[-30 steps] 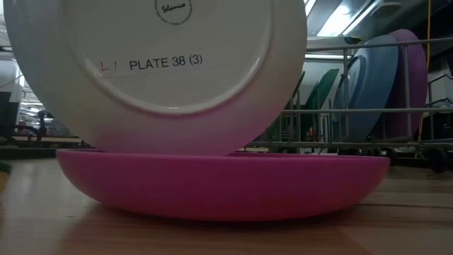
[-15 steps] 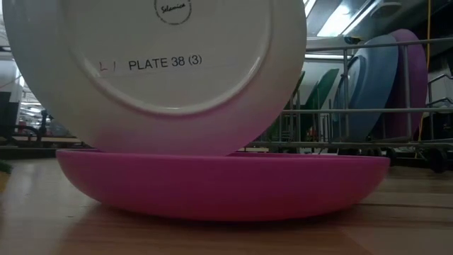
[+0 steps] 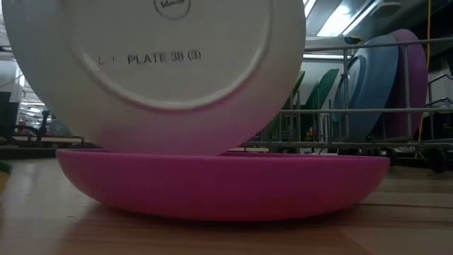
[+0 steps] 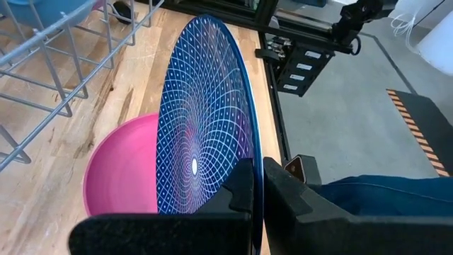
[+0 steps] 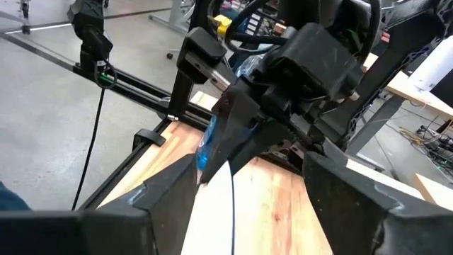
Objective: Sort dishes
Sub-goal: Put the blue pattern plate in the dish rack
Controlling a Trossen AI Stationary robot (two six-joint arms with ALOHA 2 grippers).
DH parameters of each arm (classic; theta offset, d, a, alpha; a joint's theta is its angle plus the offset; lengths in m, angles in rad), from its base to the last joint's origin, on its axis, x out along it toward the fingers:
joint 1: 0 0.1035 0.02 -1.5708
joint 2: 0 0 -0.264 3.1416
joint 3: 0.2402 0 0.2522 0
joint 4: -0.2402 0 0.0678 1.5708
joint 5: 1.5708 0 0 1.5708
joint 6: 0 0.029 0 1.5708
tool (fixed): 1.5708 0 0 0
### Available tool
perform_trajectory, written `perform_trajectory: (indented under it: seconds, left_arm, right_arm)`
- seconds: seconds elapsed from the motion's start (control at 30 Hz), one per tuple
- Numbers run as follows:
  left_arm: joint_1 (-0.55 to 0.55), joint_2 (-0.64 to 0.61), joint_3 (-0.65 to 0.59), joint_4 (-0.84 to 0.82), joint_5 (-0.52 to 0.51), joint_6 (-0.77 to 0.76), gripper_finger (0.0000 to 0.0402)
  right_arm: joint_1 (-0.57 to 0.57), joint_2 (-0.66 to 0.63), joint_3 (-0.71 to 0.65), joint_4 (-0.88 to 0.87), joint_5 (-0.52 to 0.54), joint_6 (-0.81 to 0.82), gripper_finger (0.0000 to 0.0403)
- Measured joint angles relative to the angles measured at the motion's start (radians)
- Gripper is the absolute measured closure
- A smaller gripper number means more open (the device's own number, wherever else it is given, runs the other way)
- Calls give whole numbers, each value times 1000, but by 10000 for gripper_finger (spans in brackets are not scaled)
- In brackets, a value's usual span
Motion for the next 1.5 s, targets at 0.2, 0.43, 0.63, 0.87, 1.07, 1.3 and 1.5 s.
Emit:
perform_trajectory:
  seconds: [0.2, 0.43, 0.63, 0.87, 1.07, 1.3, 1.5]
  left_arm:
    - [-6, -50, 0, -1, 1, 3, 401]
    - [-19, -100, 0, -8, 10, 85, 401]
    - [-23, -128, 0, -17, 12, 153, 401]
    - [-23, -144, 0, -40, 23, 234, 401]
    - [-23, -144, 0, -38, 60, 309, 401]
    - [-23, -144, 0, -28, 67, 396, 401]
    - [-23, -144, 0, -5, 73, 427, 401]
  right_arm:
    - [0, 0, 0, 33, 0, 14, 142]
    - [0, 0, 0, 28, 40, 124, 142]
    - [0, 0, 0, 27, 63, 149, 142]
    - [-6, 0, 0, -12, -21, 415, 142]
    - [-14, 0, 0, -122, -175, 537, 142]
    - [-14, 0, 0, -131, -188, 574, 157]
    - [-15, 0, 0, -130, -192, 581, 230]
